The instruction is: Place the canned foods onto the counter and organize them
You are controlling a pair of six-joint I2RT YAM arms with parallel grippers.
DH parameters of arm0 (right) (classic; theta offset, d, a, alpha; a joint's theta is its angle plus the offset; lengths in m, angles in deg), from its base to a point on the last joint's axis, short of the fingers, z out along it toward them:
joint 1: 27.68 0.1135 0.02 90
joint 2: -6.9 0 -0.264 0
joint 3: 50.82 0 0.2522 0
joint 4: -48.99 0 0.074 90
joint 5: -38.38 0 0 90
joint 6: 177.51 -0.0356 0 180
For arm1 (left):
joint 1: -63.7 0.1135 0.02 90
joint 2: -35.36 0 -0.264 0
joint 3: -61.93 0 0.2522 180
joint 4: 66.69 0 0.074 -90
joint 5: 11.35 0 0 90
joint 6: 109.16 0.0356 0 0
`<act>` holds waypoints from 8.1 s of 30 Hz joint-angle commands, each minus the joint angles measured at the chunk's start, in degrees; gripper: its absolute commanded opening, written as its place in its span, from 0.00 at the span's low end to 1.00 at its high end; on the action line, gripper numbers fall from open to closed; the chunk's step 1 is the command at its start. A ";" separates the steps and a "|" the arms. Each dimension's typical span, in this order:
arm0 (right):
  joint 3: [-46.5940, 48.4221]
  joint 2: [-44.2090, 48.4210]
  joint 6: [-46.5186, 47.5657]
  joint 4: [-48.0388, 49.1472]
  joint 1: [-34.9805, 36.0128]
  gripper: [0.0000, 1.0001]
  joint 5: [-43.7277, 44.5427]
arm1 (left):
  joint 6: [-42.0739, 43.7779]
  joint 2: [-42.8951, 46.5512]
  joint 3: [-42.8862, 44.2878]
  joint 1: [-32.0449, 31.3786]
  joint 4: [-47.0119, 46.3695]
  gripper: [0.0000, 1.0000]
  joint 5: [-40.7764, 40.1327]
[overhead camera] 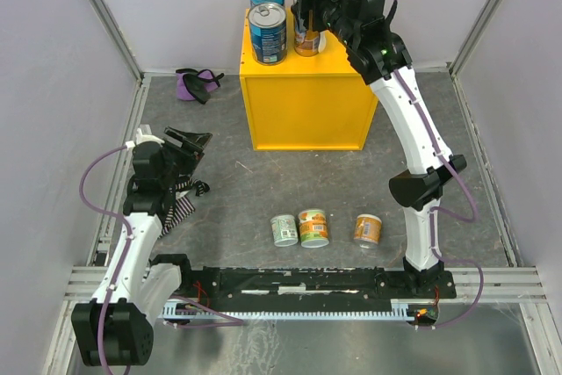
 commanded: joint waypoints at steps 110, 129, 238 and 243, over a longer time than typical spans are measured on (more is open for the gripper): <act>-90.23 61.66 -42.44 -28.28 15.33 0.99 19.89 | 0.99 -11.28 8.31 -47.55 23.15 0.79 -25.34; -105.30 67.83 -52.09 -30.06 15.33 1.00 15.14 | 1.86 -6.64 3.63 -50.23 21.85 0.79 -22.77; -48.04 44.26 -15.92 -2.12 9.94 0.01 18.63 | 3.54 5.14 -1.13 -52.23 20.38 0.79 -24.12; -43.77 41.59 -14.03 0.86 6.67 0.01 16.29 | 3.90 5.59 -1.21 -52.23 20.80 0.79 -24.07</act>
